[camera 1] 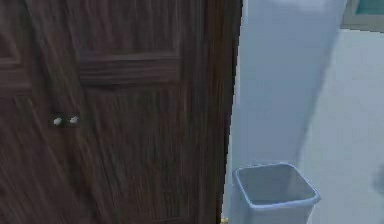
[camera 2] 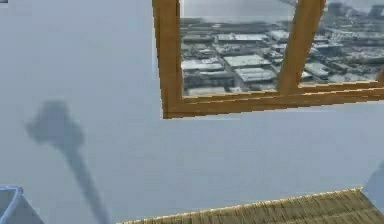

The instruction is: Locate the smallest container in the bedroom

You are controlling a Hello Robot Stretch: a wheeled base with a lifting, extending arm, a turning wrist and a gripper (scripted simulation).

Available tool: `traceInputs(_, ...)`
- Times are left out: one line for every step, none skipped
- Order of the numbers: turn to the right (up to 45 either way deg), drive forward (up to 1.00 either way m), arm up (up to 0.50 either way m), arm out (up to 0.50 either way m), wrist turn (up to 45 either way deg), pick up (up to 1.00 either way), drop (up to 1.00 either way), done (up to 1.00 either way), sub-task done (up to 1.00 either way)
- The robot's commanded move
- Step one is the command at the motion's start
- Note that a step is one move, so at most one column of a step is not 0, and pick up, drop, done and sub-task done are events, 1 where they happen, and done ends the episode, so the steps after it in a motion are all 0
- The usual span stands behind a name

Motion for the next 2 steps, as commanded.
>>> traceInputs(-45.0, 0.00, 0.00, 0.00, 0.0, 0.00, 0.00, 0.00, 0.00)
traceInputs(-45.0, 0.00, 0.00, 0.00, 0.0, 0.00, 0.00, 0.00, 0.00)
